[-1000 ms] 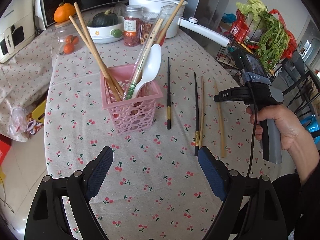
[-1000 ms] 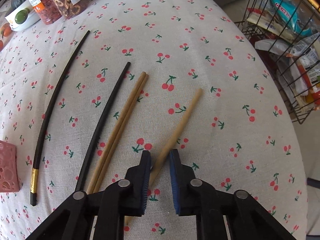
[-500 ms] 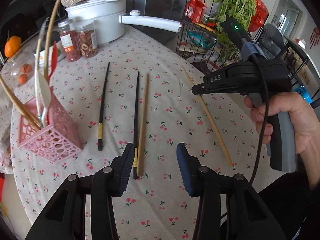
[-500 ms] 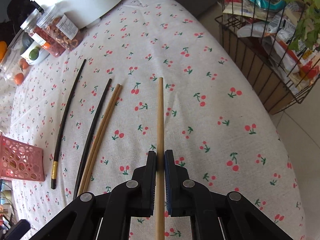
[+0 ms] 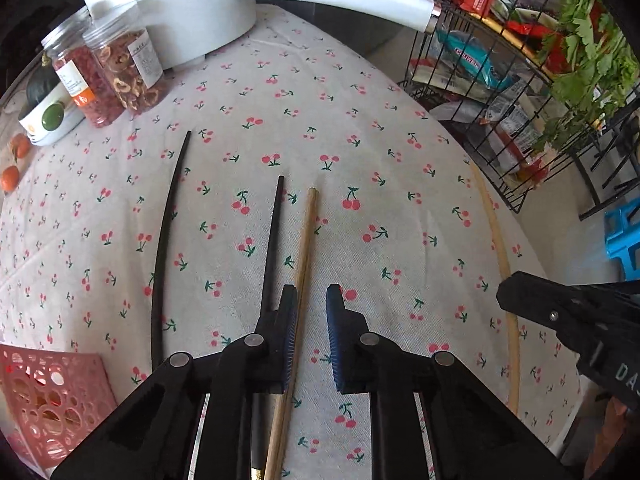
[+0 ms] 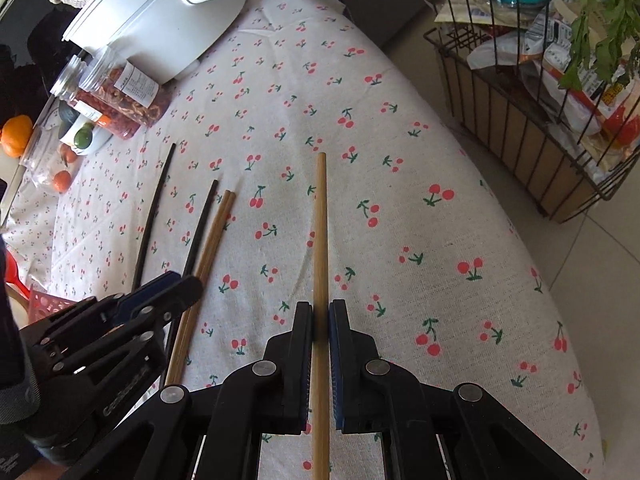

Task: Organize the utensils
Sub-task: 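Grasp the last wooden chopstick with left tool and lift it, then drop the wooden chopstick into the pink holder with left tool while right tool carries its chopstick, then lower the wooden chopstick into the pink holder and open right tool, then move both tools back over the two black chopsticks, then grasp a black chopstick with right tool and lift it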

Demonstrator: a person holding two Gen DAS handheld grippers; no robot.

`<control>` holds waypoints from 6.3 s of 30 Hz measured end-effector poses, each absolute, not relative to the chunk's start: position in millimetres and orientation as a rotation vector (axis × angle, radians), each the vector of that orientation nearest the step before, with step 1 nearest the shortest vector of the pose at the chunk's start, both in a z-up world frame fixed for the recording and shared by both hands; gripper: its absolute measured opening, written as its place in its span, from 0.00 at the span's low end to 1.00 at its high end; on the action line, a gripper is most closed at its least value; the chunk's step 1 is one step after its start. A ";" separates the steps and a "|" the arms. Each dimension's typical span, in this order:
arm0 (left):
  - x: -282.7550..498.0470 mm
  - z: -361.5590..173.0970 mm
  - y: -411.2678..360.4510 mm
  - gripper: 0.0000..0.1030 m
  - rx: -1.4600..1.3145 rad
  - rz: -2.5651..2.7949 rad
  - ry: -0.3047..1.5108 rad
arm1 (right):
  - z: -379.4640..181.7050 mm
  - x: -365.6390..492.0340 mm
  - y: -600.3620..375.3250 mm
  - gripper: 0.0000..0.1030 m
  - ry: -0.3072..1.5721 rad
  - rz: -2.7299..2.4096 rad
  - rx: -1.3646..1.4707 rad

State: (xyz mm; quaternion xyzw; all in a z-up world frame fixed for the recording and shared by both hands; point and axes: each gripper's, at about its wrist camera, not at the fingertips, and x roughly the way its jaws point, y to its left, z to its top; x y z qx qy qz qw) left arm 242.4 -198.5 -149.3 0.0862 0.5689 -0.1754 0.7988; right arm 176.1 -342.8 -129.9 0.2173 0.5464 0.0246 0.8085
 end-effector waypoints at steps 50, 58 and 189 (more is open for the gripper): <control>58.6 77.1 52.5 0.04 -0.114 -0.285 0.323 | 12.3 108.5 -229.5 0.06 0.665 0.219 0.337; 90.1 60.7 51.5 0.04 -0.076 -0.217 0.212 | 10.3 115.4 -198.2 0.06 0.669 0.259 0.311; 85.7 -96.4 -83.9 1.00 0.309 -0.282 0.971 | -147.1 199.8 -271.0 0.04 1.193 -0.036 0.160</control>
